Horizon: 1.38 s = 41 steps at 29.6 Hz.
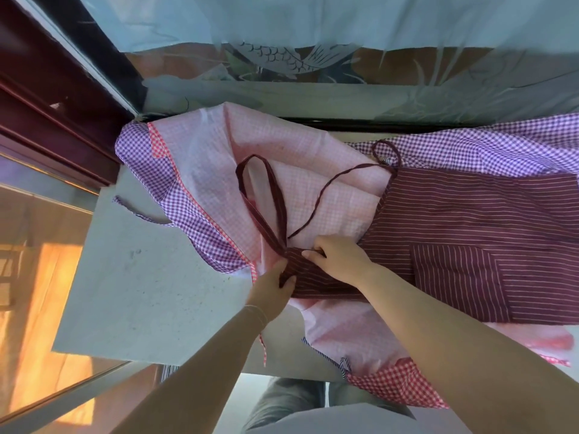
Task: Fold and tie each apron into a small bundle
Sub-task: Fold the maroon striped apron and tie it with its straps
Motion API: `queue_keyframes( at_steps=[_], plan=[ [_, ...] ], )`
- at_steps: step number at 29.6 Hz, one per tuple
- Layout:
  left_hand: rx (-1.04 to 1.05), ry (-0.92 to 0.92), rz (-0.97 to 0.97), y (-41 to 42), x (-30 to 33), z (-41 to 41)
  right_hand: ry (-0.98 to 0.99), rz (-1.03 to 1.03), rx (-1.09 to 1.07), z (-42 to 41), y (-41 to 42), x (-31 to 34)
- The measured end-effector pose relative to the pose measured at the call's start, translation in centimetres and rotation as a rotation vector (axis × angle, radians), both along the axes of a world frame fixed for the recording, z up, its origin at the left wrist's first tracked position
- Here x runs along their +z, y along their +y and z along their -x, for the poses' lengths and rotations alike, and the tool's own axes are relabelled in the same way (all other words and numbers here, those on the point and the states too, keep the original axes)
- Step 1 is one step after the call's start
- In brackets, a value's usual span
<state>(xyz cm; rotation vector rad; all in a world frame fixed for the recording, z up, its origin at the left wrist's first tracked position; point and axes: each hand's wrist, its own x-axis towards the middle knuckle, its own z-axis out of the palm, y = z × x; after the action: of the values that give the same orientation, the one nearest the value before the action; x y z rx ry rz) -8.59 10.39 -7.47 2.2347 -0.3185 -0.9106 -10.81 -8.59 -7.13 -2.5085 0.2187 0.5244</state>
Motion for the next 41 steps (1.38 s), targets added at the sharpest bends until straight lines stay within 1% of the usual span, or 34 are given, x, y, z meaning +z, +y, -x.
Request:
queue_keyframes(
  at_steps=[3, 4, 6, 8, 9, 13, 15, 17, 20, 24, 25, 26, 28, 29, 30, 31, 33, 36, 37, 38, 40, 41],
  plan=[
    [-0.158, 0.051, -0.068, 0.3, -0.1, -0.4, -0.019, 0.028, 0.004, -0.3, 0.5, -0.1],
    [-0.171, 0.086, -0.083, 0.2, -0.1, -0.7, -0.026, 0.05, 0.017, -0.3, 0.7, -0.2],
    [-0.127, 0.177, -0.068, -0.2, 0.1, -1.5, -0.003, 0.115, 0.062, -0.5, 1.0, -0.4],
    [-0.077, 0.242, -0.002, -0.7, 0.3, -2.1, 0.083, 0.197, 0.131, -0.7, 1.1, -0.8],
    [-0.088, 0.258, 0.016, -0.9, 0.6, -2.2, 0.13, 0.217, 0.155, -0.9, 1.0, -0.9],
    [-0.113, 0.255, -0.011, -1.1, 1.0, -1.9, 0.278, 0.134, 0.191, -1.7, 0.4, -0.4],
    [-0.106, 0.278, -0.009, -0.8, 1.0, -1.5, 0.283, 0.107, 0.208, -1.8, -0.1, -0.4],
    [-0.053, 0.308, 0.014, -0.2, 0.6, -1.1, 0.29, 0.054, 0.205, -1.8, -0.5, -0.5],
    [0.034, 0.268, 0.022, 0.6, 0.1, -0.4, 0.327, 0.001, 0.221, -1.6, -1.0, -0.9],
    [0.236, 0.246, 0.016, 0.8, -0.5, 0.3, 0.398, -0.118, 0.183, -1.3, -1.5, -0.9],
    [0.297, 0.239, 0.007, 0.8, -0.8, 0.4, 0.376, -0.136, 0.15, -1.3, -1.5, -0.6],
    [0.363, 0.234, -0.001, 0.9, -1.2, 0.4, 0.302, -0.138, 0.102, -1.1, -1.4, -0.4],
    [0.457, 0.241, 0.012, 0.8, -1.4, 0.4, 0.02, -0.047, 0.037, -0.6, -1.2, -0.2],
    [0.464, 0.25, 0.023, 0.7, -1.3, 0.3, -0.1, 0.012, 0.026, -0.4, -1.1, -0.2],
    [0.452, 0.264, 0.039, 0.6, -1.4, 0.1, -0.166, 0.046, 0.011, -0.2, -1.0, -0.3],
    [0.422, 0.277, 0.06, 0.5, -1.4, 0.0, -0.177, 0.056, -0.007, 0.0, -0.9, -0.4],
    [0.361, 0.294, 0.103, 0.4, -1.4, -0.3, -0.106, 0.132, -0.031, 0.2, -0.8, -1.0],
    [0.335, 0.285, 0.11, 0.1, -1.6, -0.5, 0.052, 0.372, 0.022, 0.4, -1.0, -1.8],
    [0.37, 0.331, 0.142, -0.1, -1.5, -0.7, 0.065, 0.408, 0.046, 0.4, -1.1, -2.0],
    [0.438, 0.441, 0.23, -0.2, -1.4, -0.9, 0.046, 0.405, 0.07, 0.3, -1.0, -1.9],
    [0.602, 0.74, 0.488, -0.3, -1.0, -1.6, -0.054, 0.359, 0.106, 0.4, -0.9, -1.9],
    [0.62, 0.854, 0.581, -0.2, -0.8, -2.1, -0.125, 0.342, 0.112, 0.6, -0.8, -2.0]
  ],
)
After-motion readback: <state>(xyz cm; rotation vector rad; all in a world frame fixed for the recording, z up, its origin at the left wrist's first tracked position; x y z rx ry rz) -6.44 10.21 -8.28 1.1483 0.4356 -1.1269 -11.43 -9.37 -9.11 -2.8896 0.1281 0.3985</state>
